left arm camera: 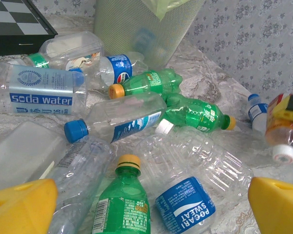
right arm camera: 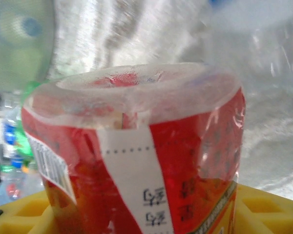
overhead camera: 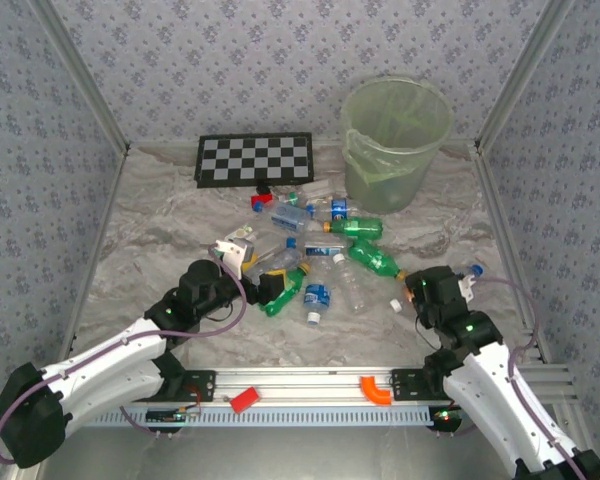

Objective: Put the plastic bottles in the bin

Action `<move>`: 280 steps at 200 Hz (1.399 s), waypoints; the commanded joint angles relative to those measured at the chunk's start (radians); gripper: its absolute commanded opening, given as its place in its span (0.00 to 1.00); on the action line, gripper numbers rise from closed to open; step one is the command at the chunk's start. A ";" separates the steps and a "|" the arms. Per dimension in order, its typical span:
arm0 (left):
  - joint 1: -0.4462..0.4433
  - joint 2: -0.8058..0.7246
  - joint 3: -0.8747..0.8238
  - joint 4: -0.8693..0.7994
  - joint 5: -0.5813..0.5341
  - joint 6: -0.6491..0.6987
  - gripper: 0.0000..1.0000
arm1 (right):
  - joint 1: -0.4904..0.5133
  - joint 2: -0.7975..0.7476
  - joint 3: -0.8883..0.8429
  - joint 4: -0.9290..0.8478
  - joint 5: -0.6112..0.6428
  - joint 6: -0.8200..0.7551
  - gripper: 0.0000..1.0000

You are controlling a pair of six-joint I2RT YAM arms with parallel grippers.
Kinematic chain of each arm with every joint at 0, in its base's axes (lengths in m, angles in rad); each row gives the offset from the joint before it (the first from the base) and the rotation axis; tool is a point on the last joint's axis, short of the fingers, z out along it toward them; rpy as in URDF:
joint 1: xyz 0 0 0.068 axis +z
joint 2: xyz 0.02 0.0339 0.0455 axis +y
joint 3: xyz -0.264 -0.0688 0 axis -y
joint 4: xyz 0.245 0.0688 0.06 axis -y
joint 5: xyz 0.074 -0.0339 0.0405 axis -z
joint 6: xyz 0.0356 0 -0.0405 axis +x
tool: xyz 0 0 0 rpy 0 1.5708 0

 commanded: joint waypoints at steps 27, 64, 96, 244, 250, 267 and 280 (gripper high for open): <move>-0.009 -0.056 0.020 0.004 -0.067 -0.025 1.00 | -0.009 0.107 0.253 -0.021 0.132 -0.260 0.62; -0.008 -0.141 -0.013 -0.023 -0.202 -0.039 1.00 | -0.012 0.243 0.453 0.032 0.174 -0.436 0.62; -0.008 -0.196 -0.032 -0.033 -0.251 -0.039 1.00 | -0.027 0.384 0.645 0.103 0.186 -0.602 0.63; -0.009 -0.257 -0.027 -0.078 -0.266 0.004 1.00 | -0.175 1.174 1.451 0.315 0.162 -1.195 0.69; -0.009 -0.258 -0.026 -0.080 -0.267 0.005 1.00 | -0.183 1.194 1.467 0.321 0.159 -1.197 0.69; -0.008 -0.262 -0.027 -0.078 -0.264 0.007 1.00 | -0.192 1.247 1.510 0.332 0.159 -1.210 0.68; -0.009 -0.259 -0.027 -0.076 -0.259 0.006 1.00 | -0.190 1.287 1.554 0.322 0.162 -1.230 0.68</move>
